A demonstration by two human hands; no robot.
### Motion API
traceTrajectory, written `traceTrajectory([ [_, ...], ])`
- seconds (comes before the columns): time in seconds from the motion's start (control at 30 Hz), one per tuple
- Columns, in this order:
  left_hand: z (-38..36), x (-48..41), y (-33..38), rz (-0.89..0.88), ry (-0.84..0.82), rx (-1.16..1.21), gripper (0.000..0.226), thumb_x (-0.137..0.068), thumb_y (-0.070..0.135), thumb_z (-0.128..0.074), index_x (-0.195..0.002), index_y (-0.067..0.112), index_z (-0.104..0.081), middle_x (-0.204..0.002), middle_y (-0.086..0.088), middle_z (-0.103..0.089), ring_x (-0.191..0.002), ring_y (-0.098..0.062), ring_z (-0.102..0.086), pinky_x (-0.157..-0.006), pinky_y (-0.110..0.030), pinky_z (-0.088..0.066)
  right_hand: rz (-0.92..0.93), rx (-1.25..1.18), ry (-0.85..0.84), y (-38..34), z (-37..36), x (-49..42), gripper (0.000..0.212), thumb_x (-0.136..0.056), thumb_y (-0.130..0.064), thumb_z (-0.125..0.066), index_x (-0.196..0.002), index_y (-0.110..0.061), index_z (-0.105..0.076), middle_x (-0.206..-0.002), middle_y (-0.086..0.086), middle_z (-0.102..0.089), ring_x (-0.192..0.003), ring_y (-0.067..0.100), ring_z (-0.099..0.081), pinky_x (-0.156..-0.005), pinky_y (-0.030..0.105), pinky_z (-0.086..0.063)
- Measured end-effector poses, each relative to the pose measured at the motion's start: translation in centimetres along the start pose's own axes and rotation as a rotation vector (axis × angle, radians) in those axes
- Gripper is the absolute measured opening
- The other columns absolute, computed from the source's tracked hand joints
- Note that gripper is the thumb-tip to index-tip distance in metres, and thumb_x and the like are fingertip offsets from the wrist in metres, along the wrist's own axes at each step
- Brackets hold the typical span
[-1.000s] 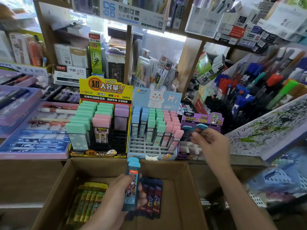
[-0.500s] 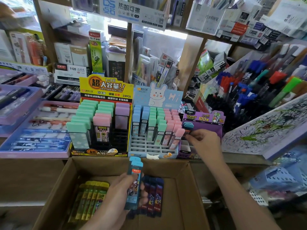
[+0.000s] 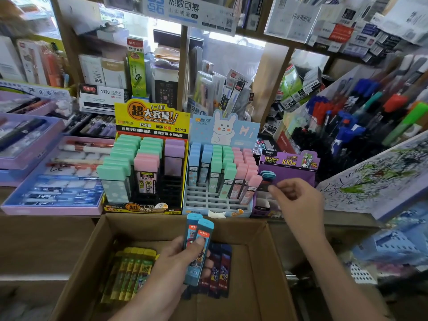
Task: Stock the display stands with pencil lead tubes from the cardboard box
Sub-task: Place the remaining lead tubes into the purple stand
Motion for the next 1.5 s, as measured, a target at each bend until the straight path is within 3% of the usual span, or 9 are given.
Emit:
traceTrajectory([
  [0.17,0.1,0.1,-0.1,-0.013,-0.001,-0.043,0.034,-0.077,0.029,-0.079,-0.108,0.015,-0.076,-0.088,-0.013,-0.079,-0.074,-0.024,-0.077,-0.06,-0.03,-0.061,-0.037,-0.109,-0.102,-2.0,-0.9,4.0,0.005,-0.088,-0.026,-0.078,-0.088,-0.026,-0.074,-0.08,-0.012,-0.073,-0.075,0.003,-0.069,-0.067,0.019,-0.057],
  [0.33,-0.1,0.4,0.1,-0.027,-0.064,-0.059,0.021,-0.076,0.035,-0.08,-0.097,0.034,-0.08,-0.104,-0.008,-0.08,-0.094,-0.025,-0.078,-0.07,-0.033,-0.062,-0.26,-0.221,-0.495,-3.2,-5.0,9.4,0.009,-0.085,-0.046,-0.074,-0.09,-0.039,-0.075,-0.085,-0.015,-0.076,-0.076,0.001,-0.07,-0.063,0.015,-0.054],
  [0.5,0.0,0.3,0.0,-0.035,-0.092,-0.042,0.032,-0.071,0.038,-0.082,-0.102,0.033,-0.08,-0.109,-0.011,-0.079,-0.101,-0.027,-0.077,-0.074,-0.032,-0.062,-0.386,-0.404,-0.725,-3.5,-7.1,12.0,0.021,-0.089,-0.043,-0.076,-0.091,-0.023,-0.078,-0.079,0.002,-0.074,-0.066,0.007,-0.063,-0.062,0.02,-0.05],
  [0.67,-0.1,-0.1,-0.6,0.059,-0.063,-0.031,0.016,-0.082,0.04,-0.076,-0.093,0.03,-0.082,-0.104,-0.011,-0.08,-0.096,-0.027,-0.078,-0.074,-0.039,-0.063,-0.39,-0.478,-0.714,-3.0,-6.8,11.8,0.023,-0.089,-0.039,-0.077,-0.09,-0.016,-0.076,-0.086,0.014,-0.075,-0.07,0.017,-0.064,-0.065,0.026,-0.053],
  [0.77,0.1,-0.5,-0.5,0.072,-0.022,-0.04,0.024,-0.098,0.036,-0.063,-0.101,0.019,-0.08,-0.104,-0.015,-0.079,-0.094,-0.031,-0.078,-0.09,-0.051,-0.06,-0.436,-0.561,-0.662,-2.8,-6.2,11.3,0.018,-0.089,-0.033,-0.078,-0.09,-0.015,-0.076,-0.089,0.017,-0.075,-0.072,0.021,-0.066,-0.063,0.028,-0.054],
  [0.93,0.1,-0.2,0.1,0.052,0.029,-0.013,0.028,-0.104,0.019,-0.055,-0.113,-0.002,-0.072,-0.077,-0.015,-0.069,-0.063,-0.021,-0.064,-0.063,-0.034,-0.052,-0.363,-0.611,-0.408,-3.4,-2.8,8.4,0.014,-0.078,-0.026,-0.075,-0.085,-0.015,-0.078,-0.081,0.016,-0.075,-0.064,0.016,-0.067,-0.055,0.02,-0.055],
  [1.17,-0.3,0.3,0.4,0.061,0.025,0.0,0.027,-0.102,0.017,-0.057,-0.109,-0.002,-0.075,-0.079,-0.018,-0.068,-0.068,-0.024,-0.061,-0.069,-0.037,-0.049,-0.145,-0.528,-0.117,-2.0,2.1,2.7,0.008,-0.091,-0.012,-0.072,-0.093,-0.016,-0.078,-0.08,0.012,-0.075,-0.064,0.016,-0.068,-0.06,0.022,-0.059],
  [1.33,-0.2,0.2,0.5,0.065,0.046,0.012,0.025,-0.101,0.016,-0.058,-0.109,-0.001,-0.075,-0.079,-0.018,-0.069,-0.064,-0.023,-0.062,-0.065,-0.035,-0.051,-0.053,-0.404,-0.064,-1.1,2.0,-0.1,0.016,-0.095,-0.009,-0.07,-0.094,-0.025,-0.076,-0.083,0.005,-0.078,-0.073,0.017,-0.075,-0.069,0.024,-0.061],
  [1.5,0.1,0.1,0.4,0.073,0.047,0.033,0.025,-0.101,0.016,-0.058,-0.107,-0.001,-0.075,-0.079,-0.018,-0.069,-0.065,-0.023,-0.062,-0.066,-0.036,-0.05,-0.009,-0.331,-0.086,-1.0,0.9,-1.3,0.01,-0.094,-0.002,-0.069,-0.1,-0.008,-0.074,-0.078,0.003,-0.077,-0.073,0.01,-0.074,-0.069,0.018,-0.059],
])
Point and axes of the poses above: each hand's wrist, its own x-axis away from the middle knuckle, its own z-axis out of the back of the hand, y = z × x, the point moved 4 cm from there along -x, towards the middle knuckle
